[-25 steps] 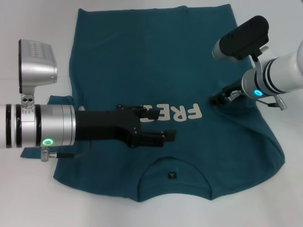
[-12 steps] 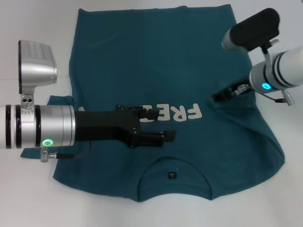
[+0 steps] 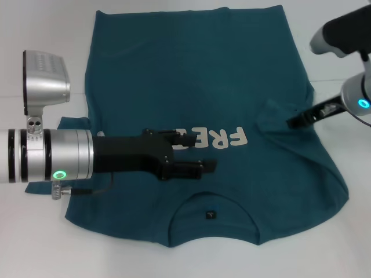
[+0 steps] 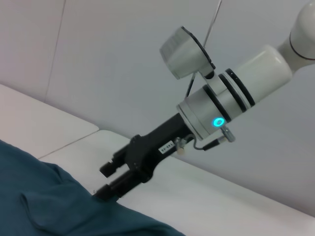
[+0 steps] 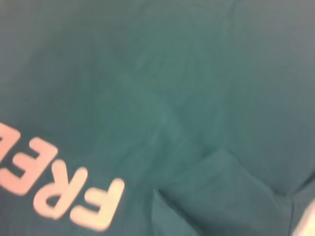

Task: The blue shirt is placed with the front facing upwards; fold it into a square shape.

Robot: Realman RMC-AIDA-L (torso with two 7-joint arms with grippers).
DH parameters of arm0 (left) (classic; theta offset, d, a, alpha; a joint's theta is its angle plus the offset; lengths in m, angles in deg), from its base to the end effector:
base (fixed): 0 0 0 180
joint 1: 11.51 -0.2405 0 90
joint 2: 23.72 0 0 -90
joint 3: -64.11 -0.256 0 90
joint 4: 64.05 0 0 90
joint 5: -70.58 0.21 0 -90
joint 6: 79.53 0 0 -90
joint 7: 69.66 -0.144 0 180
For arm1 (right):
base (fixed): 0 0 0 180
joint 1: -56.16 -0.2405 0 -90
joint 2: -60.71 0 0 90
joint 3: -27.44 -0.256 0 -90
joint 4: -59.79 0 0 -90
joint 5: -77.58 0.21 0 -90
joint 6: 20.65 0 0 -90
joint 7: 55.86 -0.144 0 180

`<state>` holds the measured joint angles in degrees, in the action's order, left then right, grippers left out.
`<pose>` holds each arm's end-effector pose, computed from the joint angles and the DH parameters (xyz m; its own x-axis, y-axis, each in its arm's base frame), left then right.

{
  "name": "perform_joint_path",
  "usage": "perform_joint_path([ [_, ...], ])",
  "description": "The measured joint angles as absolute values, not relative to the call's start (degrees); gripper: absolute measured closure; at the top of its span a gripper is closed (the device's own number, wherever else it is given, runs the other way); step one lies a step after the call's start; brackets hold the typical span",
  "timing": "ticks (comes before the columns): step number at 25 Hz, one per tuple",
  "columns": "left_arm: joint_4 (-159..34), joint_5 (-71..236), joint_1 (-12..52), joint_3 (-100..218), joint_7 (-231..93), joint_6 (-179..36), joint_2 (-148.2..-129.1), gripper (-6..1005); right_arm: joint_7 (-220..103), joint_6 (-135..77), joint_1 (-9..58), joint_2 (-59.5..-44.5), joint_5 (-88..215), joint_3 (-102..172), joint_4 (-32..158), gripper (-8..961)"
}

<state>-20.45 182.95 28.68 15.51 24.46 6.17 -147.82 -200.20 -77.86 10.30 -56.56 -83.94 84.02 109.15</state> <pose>-0.1650 0.3650 -0.0346 0.7950 0.3585 0.4893 0.4121 -0.9111 -0.0020 0.2423 0.4523 0.0393 0.6663 -0.7315 -0.1445 -0.5850 -0.3926 -0.7097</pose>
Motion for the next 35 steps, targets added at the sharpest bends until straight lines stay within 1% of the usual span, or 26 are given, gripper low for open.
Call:
perform_joint_path([
  [6, -20.99, 181.92, 28.51, 15.42, 24.47, 6.17, -147.82, 164, -199.47, -83.14, 11.79, -55.95, -84.07, 80.82, 109.61, 261],
  [10, -21.07, 181.84, 28.5, 15.35, 24.47, 6.17, -147.82, 164, -199.44, -83.04, 12.82, -55.46, -84.16, 80.58, 109.68, 261],
  [13, -21.08, 181.84, 28.65, 15.33, 24.42, 6.17, -147.82, 164, -199.24, -82.15, 13.1, -55.37, -84.16, 80.51, 109.7, 262],
  [21, -21.08, 181.84, 28.66, 15.33, 24.42, 6.17, -147.82, 164, -197.93, -79.87, 12.7, -56.43, -84.22, 81.18, 109.65, 264],
  [35, -21.08, 181.85, 28.46, 15.33, 24.48, 6.41, -147.82, 164, -197.81, -76.03, 11.43, -57.72, -84.22, 84.48, 108.35, 268],
])
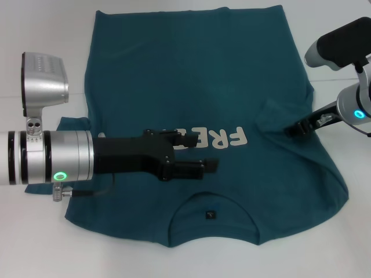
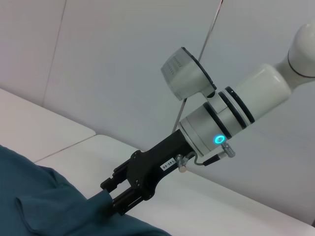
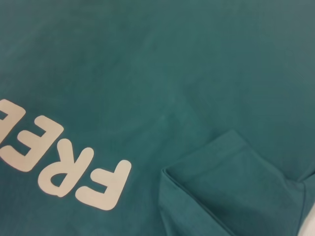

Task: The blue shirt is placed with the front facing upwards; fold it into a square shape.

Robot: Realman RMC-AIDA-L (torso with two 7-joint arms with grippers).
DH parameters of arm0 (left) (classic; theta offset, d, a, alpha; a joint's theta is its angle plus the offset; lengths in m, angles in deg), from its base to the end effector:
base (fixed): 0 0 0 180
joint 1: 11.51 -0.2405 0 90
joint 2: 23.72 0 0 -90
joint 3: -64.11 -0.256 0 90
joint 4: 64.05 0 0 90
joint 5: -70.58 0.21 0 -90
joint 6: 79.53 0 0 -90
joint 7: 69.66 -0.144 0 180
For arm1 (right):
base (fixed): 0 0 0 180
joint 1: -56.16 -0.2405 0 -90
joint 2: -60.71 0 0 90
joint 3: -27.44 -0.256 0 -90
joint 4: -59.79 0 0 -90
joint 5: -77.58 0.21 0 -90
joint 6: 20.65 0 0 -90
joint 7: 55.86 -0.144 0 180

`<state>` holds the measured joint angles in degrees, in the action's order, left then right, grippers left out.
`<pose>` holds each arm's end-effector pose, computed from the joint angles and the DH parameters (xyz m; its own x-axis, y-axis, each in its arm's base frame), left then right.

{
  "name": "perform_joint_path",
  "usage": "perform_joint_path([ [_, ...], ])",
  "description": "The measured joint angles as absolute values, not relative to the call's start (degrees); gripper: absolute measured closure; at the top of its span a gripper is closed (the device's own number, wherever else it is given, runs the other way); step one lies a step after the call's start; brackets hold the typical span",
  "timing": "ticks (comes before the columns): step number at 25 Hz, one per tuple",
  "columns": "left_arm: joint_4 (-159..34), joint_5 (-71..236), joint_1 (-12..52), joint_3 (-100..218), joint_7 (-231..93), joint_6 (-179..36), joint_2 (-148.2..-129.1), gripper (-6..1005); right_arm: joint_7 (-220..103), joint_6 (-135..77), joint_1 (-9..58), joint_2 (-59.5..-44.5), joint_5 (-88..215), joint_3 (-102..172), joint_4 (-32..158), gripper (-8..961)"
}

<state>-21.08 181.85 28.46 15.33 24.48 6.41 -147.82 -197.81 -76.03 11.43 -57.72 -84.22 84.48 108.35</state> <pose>-0.1649 0.3632 -0.0355 0.7821 0.3684 0.5026 0.4191 -0.9078 0.0134 0.2500 0.4464 0.0282 0.6820 -0.7222 -0.1152 -0.5629 -0.4178 -0.7132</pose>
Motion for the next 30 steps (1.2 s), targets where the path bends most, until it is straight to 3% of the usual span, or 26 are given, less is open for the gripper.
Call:
perform_joint_path([
  [10, -21.07, 181.85, 28.58, 15.38, 24.52, 6.17, -147.82, 164, -197.79, -72.22, 10.36, -57.74, -84.26, 84.75, 104.43, 305],
  [13, -21.08, 181.85, 28.58, 15.51, 24.45, 6.14, -147.82, 164, -197.8, -71.45, 10.29, -57.71, -84.28, 84.75, 104.02, 526],
  [18, -21.07, 181.85, 28.5, 15.65, 24.33, 6.06, -147.82, 163, -197.8, -71.03, 10.2, -57.77, -84.32, 84.92, 103.86, 767],
  [30, -21.25, 181.85, 28.47, 15.53, 24.33, 5.44, -147.82, 162, -198.16, -74.23, 9.42, -57.92, -84.24, 85.02, 104.99, 934],
])
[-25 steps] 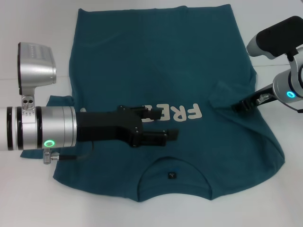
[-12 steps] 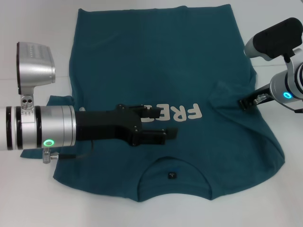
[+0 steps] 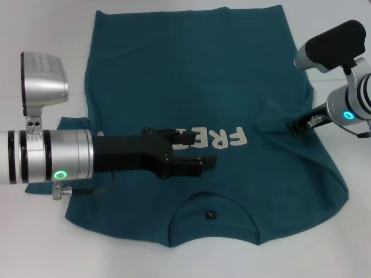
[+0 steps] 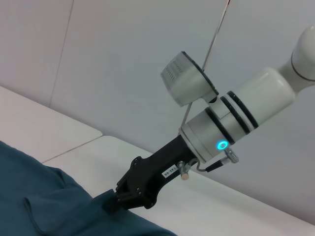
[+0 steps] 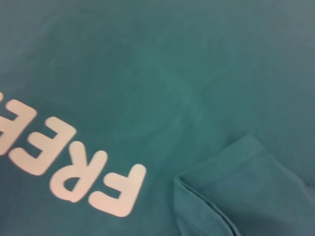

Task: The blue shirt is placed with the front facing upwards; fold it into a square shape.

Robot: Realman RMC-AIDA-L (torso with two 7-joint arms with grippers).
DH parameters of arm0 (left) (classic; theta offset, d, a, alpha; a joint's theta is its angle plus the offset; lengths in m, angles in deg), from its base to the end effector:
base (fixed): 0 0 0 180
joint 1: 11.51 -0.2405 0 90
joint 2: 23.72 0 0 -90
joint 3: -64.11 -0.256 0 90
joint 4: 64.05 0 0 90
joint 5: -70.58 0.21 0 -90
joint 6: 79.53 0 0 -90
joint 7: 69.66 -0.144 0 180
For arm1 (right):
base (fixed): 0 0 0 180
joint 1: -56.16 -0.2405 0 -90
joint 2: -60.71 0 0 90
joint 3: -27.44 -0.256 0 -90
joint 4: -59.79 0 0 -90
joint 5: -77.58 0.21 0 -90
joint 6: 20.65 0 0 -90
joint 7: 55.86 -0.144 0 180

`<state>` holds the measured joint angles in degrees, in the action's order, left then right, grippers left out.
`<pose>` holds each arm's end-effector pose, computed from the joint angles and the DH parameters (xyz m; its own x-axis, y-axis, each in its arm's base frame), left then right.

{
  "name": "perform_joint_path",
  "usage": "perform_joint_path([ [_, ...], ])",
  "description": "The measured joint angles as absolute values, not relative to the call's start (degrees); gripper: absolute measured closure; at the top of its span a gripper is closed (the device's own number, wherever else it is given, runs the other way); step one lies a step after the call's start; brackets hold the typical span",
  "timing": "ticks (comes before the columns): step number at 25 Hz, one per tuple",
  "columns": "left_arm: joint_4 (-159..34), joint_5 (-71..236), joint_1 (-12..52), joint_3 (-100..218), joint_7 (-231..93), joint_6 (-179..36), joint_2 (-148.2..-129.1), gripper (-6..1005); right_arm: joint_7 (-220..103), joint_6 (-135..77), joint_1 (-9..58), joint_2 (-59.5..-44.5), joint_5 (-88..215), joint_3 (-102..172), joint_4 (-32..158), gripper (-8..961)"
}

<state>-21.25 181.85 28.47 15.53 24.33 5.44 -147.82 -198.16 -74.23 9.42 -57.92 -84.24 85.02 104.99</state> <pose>-0.1663 0.3655 -0.0355 0.7800 0.3687 0.5056 0.4281 -0.9037 -0.0015 0.2441 0.4504 0.0160 0.6872 -0.7190 -0.1036 -0.5607 -0.4344 -0.7049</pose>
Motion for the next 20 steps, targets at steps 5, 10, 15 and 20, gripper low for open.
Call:
perform_joint_path([
  [5, -21.25, 181.85, 28.47, 15.64, 24.37, 5.44, -147.82, 163, -198.49, -78.21, 9.37, -58.22, -84.07, 84.88, 108.58, 933],
  [10, -21.25, 181.85, 28.47, 15.76, 24.37, 5.46, -147.82, 163, -198.51, -81.07, 8.96, -58.43, -83.9, 84.68, 110.4, 932],
  [15, -21.25, 181.85, 28.42, 15.77, 24.35, 5.47, -147.82, 163, -198.51, -82.54, 8.07, -58.58, -83.87, 84.68, 110.83, 931],
  [20, -21.25, 181.83, 28.39, 15.78, 24.34, 5.1, -147.82, 163, -198.48, -83.34, 7.18, -58.68, -83.84, 84.56, 111.03, 930],
])
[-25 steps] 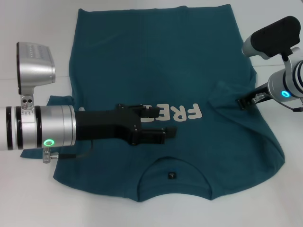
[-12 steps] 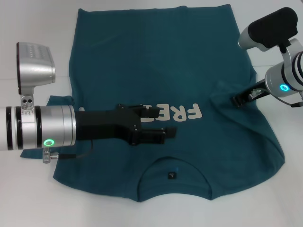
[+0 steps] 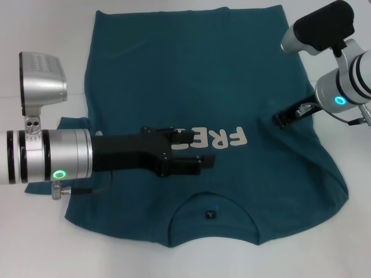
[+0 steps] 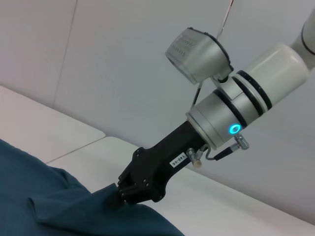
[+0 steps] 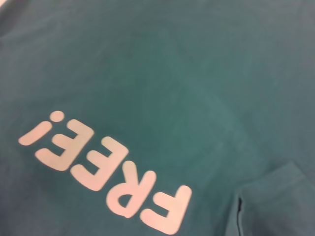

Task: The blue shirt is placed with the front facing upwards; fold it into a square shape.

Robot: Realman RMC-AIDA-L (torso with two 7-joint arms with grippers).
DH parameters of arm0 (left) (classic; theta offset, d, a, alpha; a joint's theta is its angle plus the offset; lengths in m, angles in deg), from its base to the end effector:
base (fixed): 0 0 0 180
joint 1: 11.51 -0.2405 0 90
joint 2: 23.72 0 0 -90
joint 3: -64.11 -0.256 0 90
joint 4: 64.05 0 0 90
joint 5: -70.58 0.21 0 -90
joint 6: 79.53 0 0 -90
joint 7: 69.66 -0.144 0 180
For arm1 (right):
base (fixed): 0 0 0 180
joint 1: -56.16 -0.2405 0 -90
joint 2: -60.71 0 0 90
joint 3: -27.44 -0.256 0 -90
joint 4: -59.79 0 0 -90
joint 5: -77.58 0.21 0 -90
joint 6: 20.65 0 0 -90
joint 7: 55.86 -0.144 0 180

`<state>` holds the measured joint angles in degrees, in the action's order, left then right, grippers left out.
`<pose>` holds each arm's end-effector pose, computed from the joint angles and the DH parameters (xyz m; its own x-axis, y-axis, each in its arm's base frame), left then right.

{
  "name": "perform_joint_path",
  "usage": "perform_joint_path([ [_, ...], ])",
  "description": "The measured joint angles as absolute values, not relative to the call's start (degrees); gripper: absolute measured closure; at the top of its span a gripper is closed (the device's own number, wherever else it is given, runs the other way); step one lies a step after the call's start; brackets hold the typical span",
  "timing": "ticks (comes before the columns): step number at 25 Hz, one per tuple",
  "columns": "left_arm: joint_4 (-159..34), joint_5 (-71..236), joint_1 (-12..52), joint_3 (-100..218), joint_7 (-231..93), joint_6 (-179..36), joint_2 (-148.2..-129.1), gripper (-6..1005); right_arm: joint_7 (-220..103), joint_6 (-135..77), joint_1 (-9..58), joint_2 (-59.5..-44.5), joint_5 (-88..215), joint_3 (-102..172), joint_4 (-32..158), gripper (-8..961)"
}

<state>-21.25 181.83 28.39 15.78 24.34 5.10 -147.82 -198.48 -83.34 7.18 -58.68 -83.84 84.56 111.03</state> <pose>-0.1673 0.3664 -0.0348 0.7770 0.3703 0.5091 0.4344 -0.9007 -0.0079 0.2077 0.4507 0.0197 0.7073 -0.7031 -0.0733 -0.5648 -0.4998 -0.6567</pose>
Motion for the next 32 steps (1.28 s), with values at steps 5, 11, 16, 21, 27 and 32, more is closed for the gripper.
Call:
perform_joint_path([
  [5, -21.25, 181.79, 28.39, 15.77, 24.35, 4.67, -147.82, 163, -198.35, -84.41, 6.17, -58.91, -83.77, 84.97, 111.06, 929],
  [11, -21.25, 181.76, 28.39, 15.77, 24.25, 4.67, -147.82, 163, -198.39, -84.91, 5.29, -58.99, -82.85, 85.07, 110.79, 928],
  [16, -21.25, 181.76, 28.39, 15.77, 24.13, 4.67, -147.82, 163, -198.48, -84.93, 4.84, -59.11, -82.57, 85.56, 110.5, 927],
  [21, -21.25, 181.76, 28.38, 15.77, 24.07, 4.67, -147.82, 162, -198.5, -84.71, 4.34, -59.23, -82.11, 85.88, 109.72, 926],
  [27, -21.25, 181.75, 28.38, 15.77, 24.05, 4.67, -147.82, 162, -198.51, -81.87, 3.1, -59.15, -82.24, 86.24, 105.32, 925],
  [32, -21.25, 181.76, 28.38, 15.77, 24.03, 4.67, -147.82, 162, -198.58, -79.08, 2.99, -59.22, -82.16, 87.78, 103.15, 924],
])
